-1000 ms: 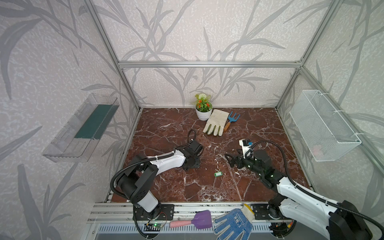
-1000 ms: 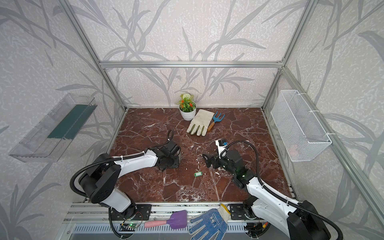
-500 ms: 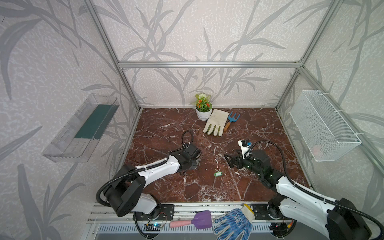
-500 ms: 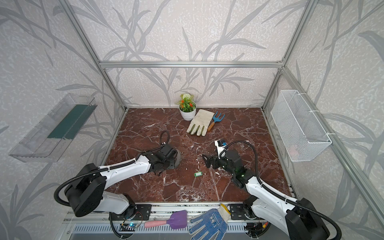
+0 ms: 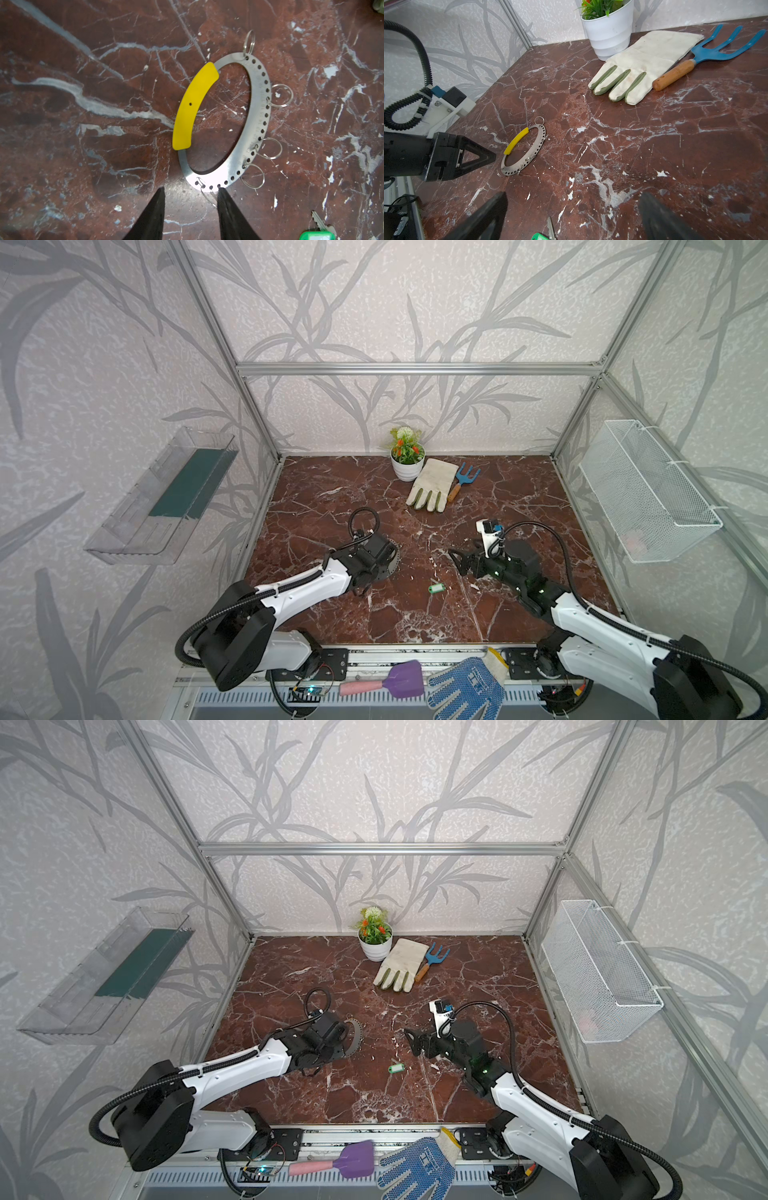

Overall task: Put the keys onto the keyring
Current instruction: 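Lower the left gripper over the ring holder's steel rim near the yellow grip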

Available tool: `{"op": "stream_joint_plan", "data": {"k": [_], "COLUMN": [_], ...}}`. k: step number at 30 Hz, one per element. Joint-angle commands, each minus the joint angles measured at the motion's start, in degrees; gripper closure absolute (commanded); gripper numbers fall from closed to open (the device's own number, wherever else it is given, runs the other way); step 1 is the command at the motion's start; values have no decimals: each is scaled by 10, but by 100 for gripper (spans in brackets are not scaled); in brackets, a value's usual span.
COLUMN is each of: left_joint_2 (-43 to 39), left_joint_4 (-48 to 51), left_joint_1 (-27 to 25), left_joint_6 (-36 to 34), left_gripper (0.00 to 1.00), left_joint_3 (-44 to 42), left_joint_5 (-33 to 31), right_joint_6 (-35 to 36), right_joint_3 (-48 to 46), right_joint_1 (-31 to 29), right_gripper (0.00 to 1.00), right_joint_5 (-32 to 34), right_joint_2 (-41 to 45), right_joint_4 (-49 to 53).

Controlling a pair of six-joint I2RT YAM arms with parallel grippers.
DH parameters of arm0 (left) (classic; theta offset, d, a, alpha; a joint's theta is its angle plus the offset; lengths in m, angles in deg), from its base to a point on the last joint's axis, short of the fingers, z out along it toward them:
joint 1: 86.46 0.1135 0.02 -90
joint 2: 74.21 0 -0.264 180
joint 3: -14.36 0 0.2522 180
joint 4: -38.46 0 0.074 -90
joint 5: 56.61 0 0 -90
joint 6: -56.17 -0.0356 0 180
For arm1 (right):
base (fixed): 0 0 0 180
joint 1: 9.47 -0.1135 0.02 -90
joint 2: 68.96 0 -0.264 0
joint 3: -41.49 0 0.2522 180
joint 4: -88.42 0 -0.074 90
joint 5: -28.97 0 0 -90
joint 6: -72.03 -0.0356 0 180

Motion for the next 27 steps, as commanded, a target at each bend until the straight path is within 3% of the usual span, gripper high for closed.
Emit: {"op": "stream_joint_plan", "data": {"k": [1, 10, 27], "left_joint_2": [-5, 41, 21], "left_joint_4": [-2, -20, 25], "left_joint_1": [-3, -20, -66], "left_joint_6": [43, 33, 32], "left_gripper": [58, 61, 60], "left_joint_3": [-16, 3, 40], "left_joint_5": [6, 29, -59], "right_joint_6": [0, -2, -15], "right_joint_3": [0, 0, -9], "right_joint_1": [-4, -5, -10], "right_gripper": [1, 1, 1], "right_joint_5": [-6, -9, 0], "right_joint_2": [-4, 1, 7], "right_joint_4": [-14, -11, -17]}}
